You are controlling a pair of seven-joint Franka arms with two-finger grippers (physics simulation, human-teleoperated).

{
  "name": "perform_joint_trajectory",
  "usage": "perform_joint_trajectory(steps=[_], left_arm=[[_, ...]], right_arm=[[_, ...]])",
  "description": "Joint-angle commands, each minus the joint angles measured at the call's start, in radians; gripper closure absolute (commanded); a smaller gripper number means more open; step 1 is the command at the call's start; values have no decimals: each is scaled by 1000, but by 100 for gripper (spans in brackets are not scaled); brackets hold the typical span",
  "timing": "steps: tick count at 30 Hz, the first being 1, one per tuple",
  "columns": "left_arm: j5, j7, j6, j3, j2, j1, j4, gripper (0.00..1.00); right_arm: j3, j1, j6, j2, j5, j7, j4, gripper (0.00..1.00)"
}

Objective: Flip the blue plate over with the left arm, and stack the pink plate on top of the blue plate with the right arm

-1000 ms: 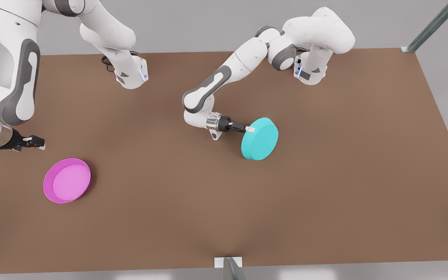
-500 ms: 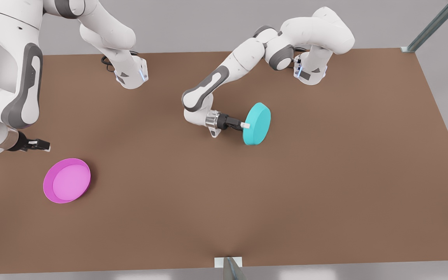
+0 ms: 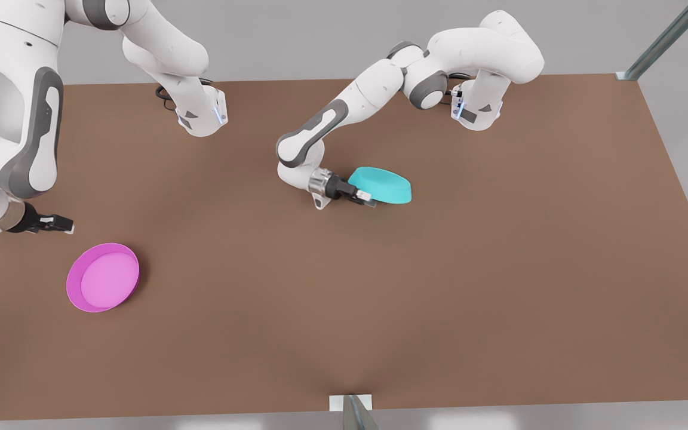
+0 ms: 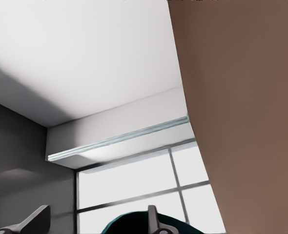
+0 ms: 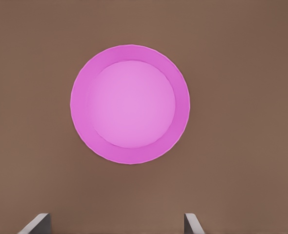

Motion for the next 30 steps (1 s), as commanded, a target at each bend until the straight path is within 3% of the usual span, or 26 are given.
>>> perform_joint_trajectory(steps=[1, 6, 8, 9, 10, 11, 13, 15, 16, 18, 19, 20, 21, 23, 25, 26, 27, 28, 30], left_arm=[[13, 0, 4, 0, 0, 0, 0, 0], [49, -57, 173, -5, -5, 5, 28, 0], [24, -173, 265, -55, -3, 11, 60, 0], [-13, -215, 299, -61, -3, 11, 87, 0], [-62, -254, 326, -61, -5, 11, 109, 0], [-101, -302, 345, -64, -12, 11, 110, 0], [-279, -406, 357, -64, -48, 9, 146, 0], [-436, -449, 365, -63, -132, 21, 155, 0], [-592, -503, 354, -63, -253, 51, 153, 0], [-953, -506, 158, -58, -701, 263, 150, 0], [-1074, -492, 124, -58, -865, 506, 144, 0], [-1188, -350, 184, -57, -862, 840, 141, 0], [-1197, -114, 274, -52, -798, 985, 120, 0], [-1188, 317, 334, -41, -692, 1078, 57, 0], [-1180, 474, 308, -41, -713, 1121, 44, 0], [-1180, 474, 293, -41, -781, 1123, 2, 0], [-1182, 476, 342, -41, -943, 1123, -210, 0], [-1180, 474, 447, -43, -1049, 1121, -363, 0], [-1183, 477, 523, -44, -1063, 1123, -459, 0]], right_arm=[[0, -2, 0, 0, 0, 0, -1, 0], [0, -2, 26, -3, -3, -2, 2, 0], [0, -66, 51, 179, 87, -112, 123, 0], [-2, -129, -40, 339, 238, -279, 310, 0], [13, -208, -125, 466, 245, -363, 489, 0], [84, -290, -153, 519, 247, -422, 551, 0], [89, -330, -114, 595, 385, -428, 551, 0], [89, -336, -112, 624, 391, -364, 540, 0], [90, -339, -112, 634, 388, -281, 533, 0], [90, -342, -112, 644, 390, -276, 511, 0], [90, -341, -98, 646, 388, -278, 508, 0], [90, -336, -37, 644, 384, -288, 488, 0], [90, -330, -26, 647, 379, -288, 485, 0], [90, -328, 17, 647, 356, -290, 462, 0], [90, -316, 31, 647, 356, -279, 448, 0], [90, -304, 31, 647, 354, -276, 448, 14], [90, -302, 31, 646, 354, -278, 448, 35], [90, -290, 31, 646, 338, -276, 448, 43], [90, -286, 31, 647, 325, -276, 448, 42]])
